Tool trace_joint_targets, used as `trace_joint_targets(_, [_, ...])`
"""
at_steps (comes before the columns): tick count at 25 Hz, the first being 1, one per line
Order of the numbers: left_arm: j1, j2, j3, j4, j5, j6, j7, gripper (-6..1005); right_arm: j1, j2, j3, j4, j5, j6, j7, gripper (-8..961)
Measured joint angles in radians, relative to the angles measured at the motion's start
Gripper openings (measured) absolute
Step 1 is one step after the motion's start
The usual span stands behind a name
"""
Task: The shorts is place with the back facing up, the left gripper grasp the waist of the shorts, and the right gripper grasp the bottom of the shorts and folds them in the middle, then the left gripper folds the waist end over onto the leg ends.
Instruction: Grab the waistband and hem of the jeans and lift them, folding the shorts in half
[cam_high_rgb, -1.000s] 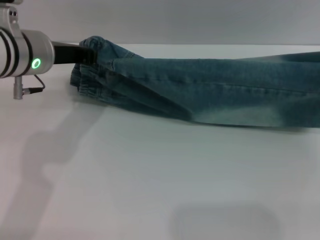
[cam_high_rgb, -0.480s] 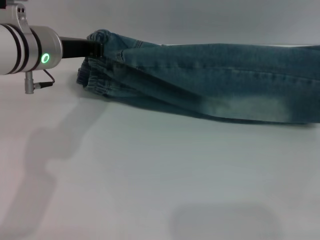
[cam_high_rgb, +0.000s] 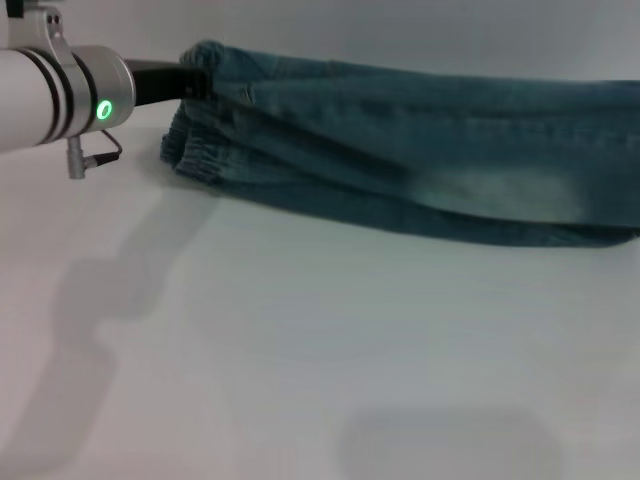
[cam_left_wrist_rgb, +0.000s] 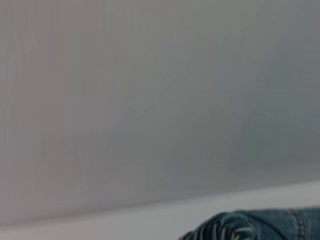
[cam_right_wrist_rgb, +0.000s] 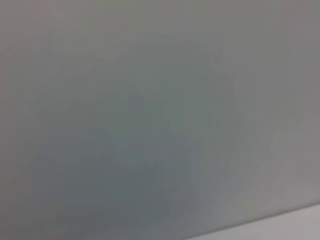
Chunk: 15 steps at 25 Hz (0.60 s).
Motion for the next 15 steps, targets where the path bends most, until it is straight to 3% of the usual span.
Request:
trace_joint_targets(4, [-0.028, 0.0, 0.042, 0.165, 0.001, 0.272, 0.007, 207, 0.063, -0.003, 0.071, -0.143, 0.107, -0.031, -0.218, 70])
trace_joint_targets(6, [-0.063, 0.0, 0.046, 0.24, -0.001, 0.323, 0.004, 214, 0.093, -0.006, 0.111, -0.215, 0.155, -0.027, -0.31, 72])
trace_joint_targets(8, [-0.092, 0.0, 0.048, 0.287, -0.003, 0.325, 0.0, 221, 0.109, -0.01, 0.132, -0.259, 0.187, -0.024, -0.373, 74])
trace_joint_targets(11, [-0.114, 0.0, 0.047, 0.318, -0.008, 0.317, -0.002, 231, 0.111, -0.011, 0.133, -0.265, 0.191, -0.014, -0.383, 178])
trace_joint_targets(15, [-0.113, 0.0, 0.042, 0.315, -0.012, 0.277, -0.002, 331, 0.106, -0.005, 0.132, -0.271, 0.197, 0.029, -0.407, 329])
